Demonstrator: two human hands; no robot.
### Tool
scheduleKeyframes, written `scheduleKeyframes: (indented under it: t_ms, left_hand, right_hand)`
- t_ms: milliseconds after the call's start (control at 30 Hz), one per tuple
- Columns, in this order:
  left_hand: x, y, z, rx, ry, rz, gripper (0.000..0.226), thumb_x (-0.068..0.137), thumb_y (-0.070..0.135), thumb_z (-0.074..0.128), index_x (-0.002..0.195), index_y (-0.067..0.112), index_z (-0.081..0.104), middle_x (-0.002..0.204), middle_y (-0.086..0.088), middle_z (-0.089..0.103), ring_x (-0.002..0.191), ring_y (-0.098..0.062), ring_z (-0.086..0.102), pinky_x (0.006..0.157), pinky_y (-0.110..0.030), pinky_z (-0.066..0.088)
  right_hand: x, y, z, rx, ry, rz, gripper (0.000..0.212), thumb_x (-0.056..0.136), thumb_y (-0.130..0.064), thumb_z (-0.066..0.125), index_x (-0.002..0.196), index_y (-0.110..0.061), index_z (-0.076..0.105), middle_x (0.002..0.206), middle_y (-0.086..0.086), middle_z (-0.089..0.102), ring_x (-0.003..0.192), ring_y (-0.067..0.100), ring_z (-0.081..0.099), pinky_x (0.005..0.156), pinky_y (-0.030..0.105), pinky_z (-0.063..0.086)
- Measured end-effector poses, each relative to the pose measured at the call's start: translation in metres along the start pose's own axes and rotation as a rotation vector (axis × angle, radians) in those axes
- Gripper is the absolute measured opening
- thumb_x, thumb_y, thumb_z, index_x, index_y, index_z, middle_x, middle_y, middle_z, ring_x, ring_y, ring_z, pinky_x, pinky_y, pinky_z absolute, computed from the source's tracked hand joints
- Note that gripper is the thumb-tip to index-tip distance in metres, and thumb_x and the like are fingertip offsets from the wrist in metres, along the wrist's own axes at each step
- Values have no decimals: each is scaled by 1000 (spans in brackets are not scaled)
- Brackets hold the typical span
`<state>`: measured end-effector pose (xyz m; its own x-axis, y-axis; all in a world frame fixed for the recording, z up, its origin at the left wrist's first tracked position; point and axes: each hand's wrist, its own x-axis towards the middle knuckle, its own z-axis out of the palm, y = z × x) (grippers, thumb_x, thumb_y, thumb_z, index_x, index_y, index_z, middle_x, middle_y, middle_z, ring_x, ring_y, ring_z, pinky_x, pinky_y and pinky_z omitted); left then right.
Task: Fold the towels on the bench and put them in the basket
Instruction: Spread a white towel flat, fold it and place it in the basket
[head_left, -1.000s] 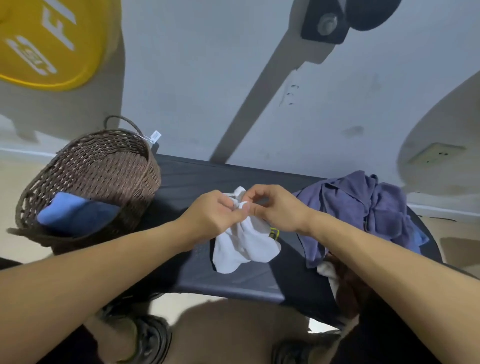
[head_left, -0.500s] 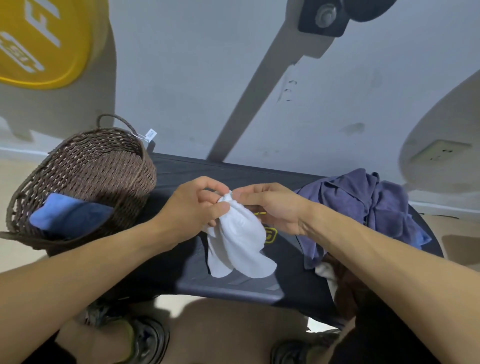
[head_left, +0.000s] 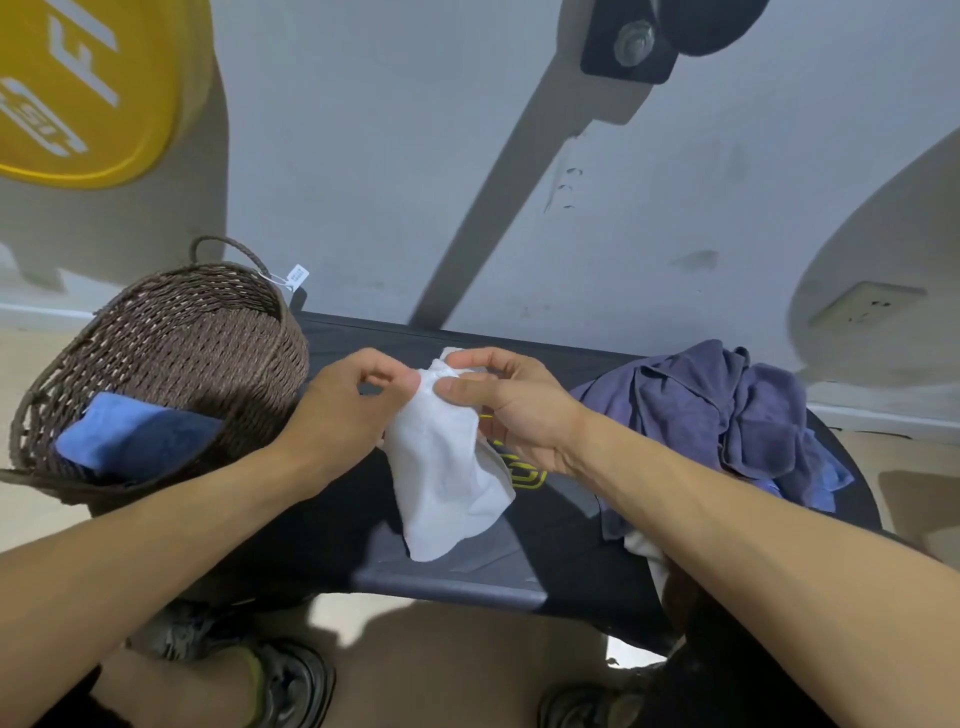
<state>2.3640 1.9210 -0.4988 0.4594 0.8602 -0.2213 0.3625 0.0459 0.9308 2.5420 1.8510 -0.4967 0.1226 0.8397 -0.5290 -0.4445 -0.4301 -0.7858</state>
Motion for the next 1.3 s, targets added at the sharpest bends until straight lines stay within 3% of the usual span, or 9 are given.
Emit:
scheduleKeyframes:
  t_ms: [100, 200, 400, 567, 733, 833, 1033, 1167, 1300]
  left_hand:
    - [-4, 2, 4, -84, -133, -44, 46, 73, 62, 70, 100, 26, 68, 100, 2, 73, 96, -15, 70, 86, -40, 58]
    - [-10, 1, 7, -71, -189, -14, 67, 63, 58, 79, 117, 25, 58, 107, 3, 73, 97, -10, 71, 84, -26, 56]
    - [-4, -1, 2, 103, -117, 68, 27, 91, 7, 64, 117, 15, 64, 97, 0, 77, 93, -15, 72, 89, -40, 57]
    - [-2, 9, -2, 85, -176, -25, 19, 97, 6, 55, 103, 13, 72, 94, -9, 76, 85, -19, 68, 82, -38, 51]
    - [-7, 29, 1, -241, -478, -147, 31, 99, 28, 50, 108, 5, 70, 102, -11, 71, 93, -23, 65, 84, -34, 49]
    - [-11, 37, 2, 28, -532, -56, 55, 70, 61, 69, 103, 17, 69, 93, 0, 72, 85, -13, 67, 77, -31, 49]
    - [-3, 22, 1, 194, -365, 55, 29, 80, 27, 78, 103, 25, 60, 85, -8, 73, 71, -10, 63, 69, -28, 46]
    - [2, 21, -6, 248, -403, 238, 3, 91, 23, 69, 93, 25, 69, 74, 11, 68, 67, 3, 59, 62, -9, 42]
    - [5, 26, -11, 302, -442, 317, 19, 96, 30, 60, 84, 19, 70, 70, 5, 61, 66, 1, 51, 60, -18, 39]
  right_hand:
    - [0, -1, 2, 56, -90, 16, 32, 87, 1, 65, 118, -7, 66, 112, 21, 71, 99, 30, 70, 90, 42, 57]
    - [-3, -8, 0, 55, -226, 59, 45, 93, 1, 51, 138, -8, 54, 131, 19, 63, 125, 36, 58, 106, 45, 47]
    - [-12, -10, -2, -400, -355, 0, 74, 84, 23, 53, 146, -17, 47, 143, -1, 56, 114, 26, 61, 102, 47, 49]
    - [-12, -25, -13, -866, -114, -261, 39, 74, -13, 86, 110, -18, 72, 88, -10, 70, 74, 9, 59, 82, 30, 53]
    - [-12, -31, -17, -1015, -164, -435, 48, 69, -32, 89, 111, -40, 67, 119, -10, 56, 114, -2, 52, 95, 14, 43]
    - [-15, -32, -17, -893, -260, -358, 25, 82, -19, 80, 105, -17, 69, 92, 4, 72, 85, 10, 66, 80, 29, 51]
    - [-22, -44, -25, -984, -202, -352, 20, 84, -28, 79, 90, -12, 70, 73, 0, 69, 63, 8, 58, 60, 27, 47]
    - [-25, -49, -29, -937, -154, -361, 28, 85, -35, 76, 88, -8, 69, 72, -3, 65, 63, 8, 56, 58, 23, 45]
    - [-29, -53, -32, -941, -185, -319, 27, 76, -31, 85, 84, -11, 69, 69, -7, 64, 62, 7, 56, 57, 20, 44]
